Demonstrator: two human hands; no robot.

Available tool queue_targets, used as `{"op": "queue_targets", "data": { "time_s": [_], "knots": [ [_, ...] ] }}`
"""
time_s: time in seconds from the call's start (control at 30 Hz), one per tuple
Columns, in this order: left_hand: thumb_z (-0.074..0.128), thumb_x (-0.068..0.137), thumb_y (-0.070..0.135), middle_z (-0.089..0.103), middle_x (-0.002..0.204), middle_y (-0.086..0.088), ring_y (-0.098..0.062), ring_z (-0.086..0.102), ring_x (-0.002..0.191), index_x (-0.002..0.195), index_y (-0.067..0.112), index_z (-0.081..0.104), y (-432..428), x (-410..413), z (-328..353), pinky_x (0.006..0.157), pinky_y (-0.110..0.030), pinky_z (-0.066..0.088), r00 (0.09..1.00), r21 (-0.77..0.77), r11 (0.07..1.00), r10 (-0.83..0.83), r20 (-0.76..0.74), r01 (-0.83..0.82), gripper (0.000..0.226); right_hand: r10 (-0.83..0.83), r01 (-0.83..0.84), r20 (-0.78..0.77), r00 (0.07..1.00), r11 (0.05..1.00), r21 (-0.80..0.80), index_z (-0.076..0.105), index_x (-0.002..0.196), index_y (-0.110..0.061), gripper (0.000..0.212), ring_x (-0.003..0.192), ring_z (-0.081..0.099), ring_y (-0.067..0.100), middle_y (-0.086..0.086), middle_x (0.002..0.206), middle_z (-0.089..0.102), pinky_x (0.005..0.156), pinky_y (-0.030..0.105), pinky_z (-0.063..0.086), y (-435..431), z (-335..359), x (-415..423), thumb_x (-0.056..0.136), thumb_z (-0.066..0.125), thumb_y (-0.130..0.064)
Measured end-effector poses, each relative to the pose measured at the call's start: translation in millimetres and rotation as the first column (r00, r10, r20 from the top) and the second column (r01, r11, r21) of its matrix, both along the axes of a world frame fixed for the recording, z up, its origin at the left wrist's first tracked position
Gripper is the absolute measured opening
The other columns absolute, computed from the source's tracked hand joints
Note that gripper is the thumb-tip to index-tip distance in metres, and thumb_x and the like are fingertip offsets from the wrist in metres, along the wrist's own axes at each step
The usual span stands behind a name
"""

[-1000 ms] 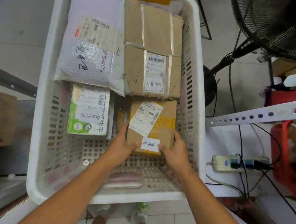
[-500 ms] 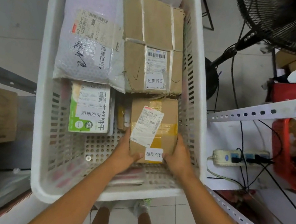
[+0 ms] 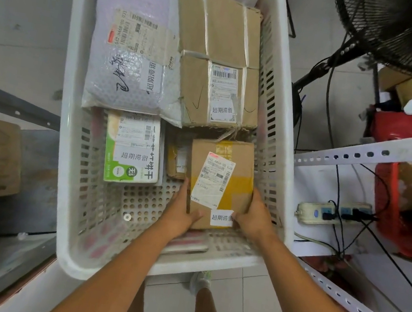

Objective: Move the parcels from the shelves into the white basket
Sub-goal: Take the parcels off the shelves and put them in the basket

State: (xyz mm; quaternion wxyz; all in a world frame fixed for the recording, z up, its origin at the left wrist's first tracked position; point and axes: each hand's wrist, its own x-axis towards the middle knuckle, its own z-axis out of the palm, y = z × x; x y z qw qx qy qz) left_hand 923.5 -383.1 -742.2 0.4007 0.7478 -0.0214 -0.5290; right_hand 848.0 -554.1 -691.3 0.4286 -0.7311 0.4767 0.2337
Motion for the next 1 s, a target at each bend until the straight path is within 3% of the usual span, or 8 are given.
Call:
{"op": "queue_targets", "data": {
  "time_s": [0.1, 0.23, 0.3, 0.4, 0.53, 0.67, 0.8, 1.0],
  "knots": [
    [0.063, 0.090, 0.014, 0.045, 0.146, 0.004, -0.018, 0.045, 0.131, 0.150, 0.032, 0.016, 2, -2, 10, 0.104, -0.028, 0.038, 0.998, -0.006, 1.000, -0.027, -0.054, 0.027, 0.079, -0.032, 0.032, -0.012, 0.999, 0.999, 0.004, 0.045, 0.133, -0.024, 0.053, 0.112, 0.058, 0.025, 0.003, 0.123, 0.062, 0.096, 0.045, 0.050, 1, 14, 1, 0.086, 0.062, -0.007],
    [0.055, 0.095, 0.020, 0.053, 0.138, 0.006, -0.009, 0.052, 0.109, 0.144, 0.035, 0.033, 8, 4, 37, 0.079, -0.018, 0.041, 0.992, -0.001, 0.992, -0.126, -0.026, 0.126, 0.056, 0.060, -0.064, -0.083, 0.995, 0.997, -0.039, 0.053, 0.128, -0.019, 0.042, 0.112, 0.059, 0.027, 0.003, 0.122, 0.063, 0.092, 0.032, 0.048, 4, 46, 1, 0.087, 0.060, -0.016],
    [0.054, 0.096, 0.023, 0.054, 0.137, 0.004, -0.012, 0.055, 0.106, 0.142, 0.029, 0.039, 11, 13, 60, 0.080, -0.021, 0.044, 0.977, 0.022, 0.977, -0.213, 0.019, 0.212, 0.049, 0.067, -0.070, -0.078, 0.995, 0.997, -0.041, 0.056, 0.127, -0.020, 0.040, 0.114, 0.058, 0.027, 0.004, 0.122, 0.063, 0.091, 0.029, 0.046, 7, 68, -3, 0.088, 0.060, -0.017],
    [0.052, 0.097, 0.026, 0.053, 0.139, 0.001, -0.020, 0.054, 0.120, 0.143, 0.023, 0.037, 13, 31, 102, 0.092, -0.025, 0.041, 0.919, 0.074, 0.927, -0.374, 0.124, 0.367, 0.048, 0.126, -0.137, -0.104, 0.987, 0.985, -0.102, 0.054, 0.132, -0.019, 0.043, 0.115, 0.057, 0.030, 0.010, 0.126, 0.062, 0.087, 0.027, 0.044, 13, 109, -11, 0.089, 0.059, -0.018],
    [0.051, 0.097, 0.032, 0.051, 0.139, -0.005, -0.022, 0.057, 0.111, 0.145, 0.022, 0.035, 11, 49, 174, 0.081, -0.026, 0.045, 0.764, 0.194, 0.824, -0.567, 0.309, 0.533, 0.052, 0.146, -0.163, -0.104, 0.984, 0.969, -0.185, 0.052, 0.132, -0.015, 0.044, 0.110, 0.058, 0.033, 0.014, 0.124, 0.063, 0.088, 0.036, 0.049, 18, 177, -24, 0.089, 0.055, -0.025],
    [0.050, 0.096, 0.035, 0.050, 0.141, -0.007, -0.026, 0.053, 0.122, 0.144, 0.021, 0.037, 5, 56, 254, 0.100, -0.036, 0.044, 0.565, 0.322, 0.717, -0.690, 0.452, 0.618, 0.052, 0.097, -0.106, -0.046, 0.994, 0.962, -0.251, 0.036, 0.147, -0.014, 0.059, 0.124, 0.052, 0.030, 0.012, 0.141, 0.050, 0.098, 0.040, 0.046, 18, 250, -50, 0.095, 0.056, -0.036],
    [0.049, 0.097, 0.034, 0.053, 0.138, -0.008, -0.027, 0.053, 0.120, 0.140, 0.019, 0.041, -1, 39, 328, 0.089, -0.032, 0.044, 0.403, 0.385, 0.663, -0.719, 0.567, 0.642, 0.046, 0.058, -0.044, 0.032, 0.998, 0.944, -0.328, 0.033, 0.150, -0.015, 0.059, 0.128, 0.049, 0.029, 0.010, 0.149, 0.043, 0.098, 0.035, 0.042, 22, 313, -94, 0.098, 0.052, -0.035],
    [0.049, 0.096, 0.036, 0.054, 0.135, -0.009, -0.028, 0.054, 0.118, 0.140, 0.022, 0.041, -13, -36, 415, 0.093, -0.035, 0.047, 0.183, 0.428, 0.590, -0.708, 0.682, 0.685, 0.047, -0.041, 0.093, 0.127, 0.991, 0.895, -0.437, 0.040, 0.145, -0.016, 0.057, 0.122, 0.052, 0.029, 0.011, 0.141, 0.051, 0.096, 0.035, 0.043, 37, 379, -212, 0.094, 0.056, -0.039]
  ]
}}
